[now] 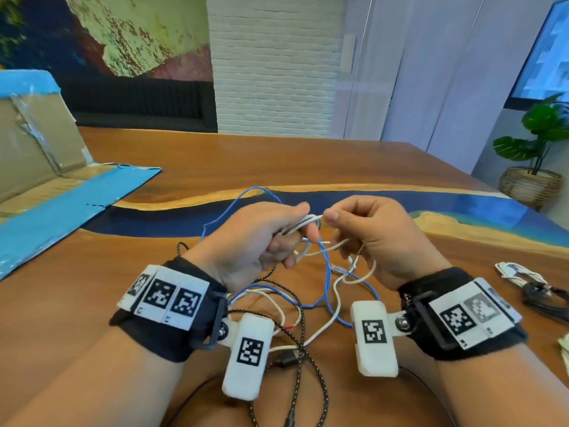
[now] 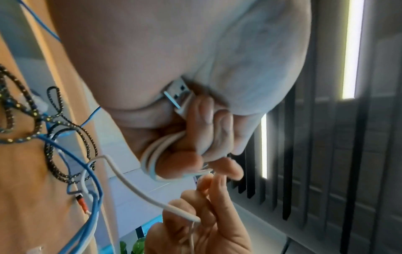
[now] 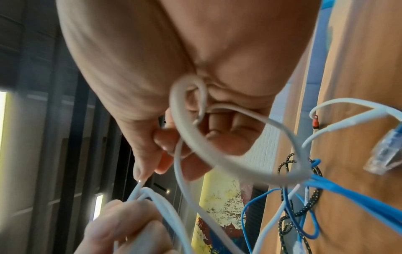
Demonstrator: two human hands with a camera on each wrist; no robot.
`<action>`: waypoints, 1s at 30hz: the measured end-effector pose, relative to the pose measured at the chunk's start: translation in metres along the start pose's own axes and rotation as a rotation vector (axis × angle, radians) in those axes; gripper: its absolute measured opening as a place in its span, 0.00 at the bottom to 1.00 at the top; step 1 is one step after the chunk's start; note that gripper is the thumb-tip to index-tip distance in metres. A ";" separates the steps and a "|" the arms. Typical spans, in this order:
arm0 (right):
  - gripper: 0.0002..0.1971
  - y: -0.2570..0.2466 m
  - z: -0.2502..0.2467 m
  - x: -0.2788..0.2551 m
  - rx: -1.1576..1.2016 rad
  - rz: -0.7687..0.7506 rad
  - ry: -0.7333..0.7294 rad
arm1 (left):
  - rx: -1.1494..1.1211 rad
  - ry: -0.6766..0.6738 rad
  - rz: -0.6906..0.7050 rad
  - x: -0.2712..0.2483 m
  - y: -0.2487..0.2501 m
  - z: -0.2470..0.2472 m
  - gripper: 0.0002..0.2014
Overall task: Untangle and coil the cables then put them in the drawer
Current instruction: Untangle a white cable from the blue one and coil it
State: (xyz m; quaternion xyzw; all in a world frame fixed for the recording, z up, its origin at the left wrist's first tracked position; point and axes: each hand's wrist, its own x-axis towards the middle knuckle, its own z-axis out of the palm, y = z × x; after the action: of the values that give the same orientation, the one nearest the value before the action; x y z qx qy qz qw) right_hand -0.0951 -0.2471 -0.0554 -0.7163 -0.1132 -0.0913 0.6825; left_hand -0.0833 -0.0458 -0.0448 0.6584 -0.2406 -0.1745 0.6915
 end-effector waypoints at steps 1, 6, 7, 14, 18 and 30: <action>0.06 0.001 0.000 0.000 0.004 0.005 -0.005 | -0.068 -0.004 0.014 -0.001 0.001 0.000 0.19; 0.06 0.005 -0.004 0.001 -0.013 0.056 -0.043 | -0.548 0.030 0.066 0.001 0.009 -0.008 0.14; 0.07 0.007 -0.003 0.002 -0.013 0.068 -0.050 | -0.597 0.043 0.079 0.001 0.010 -0.010 0.15; 0.13 0.014 -0.005 0.004 -0.149 0.112 -0.140 | -0.704 0.198 0.180 0.004 0.010 -0.023 0.20; 0.13 0.010 -0.005 0.001 -0.195 0.118 -0.223 | -0.658 0.245 0.170 0.005 0.010 -0.026 0.20; 0.20 0.015 0.008 0.010 0.049 0.074 0.195 | -0.560 0.174 0.021 0.003 0.010 -0.014 0.18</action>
State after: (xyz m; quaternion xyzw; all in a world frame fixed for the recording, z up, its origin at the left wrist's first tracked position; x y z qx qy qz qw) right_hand -0.0810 -0.2392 -0.0674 -0.6909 -0.0219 -0.1328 0.7103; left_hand -0.0737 -0.0348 -0.0351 0.4519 -0.1298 -0.1700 0.8660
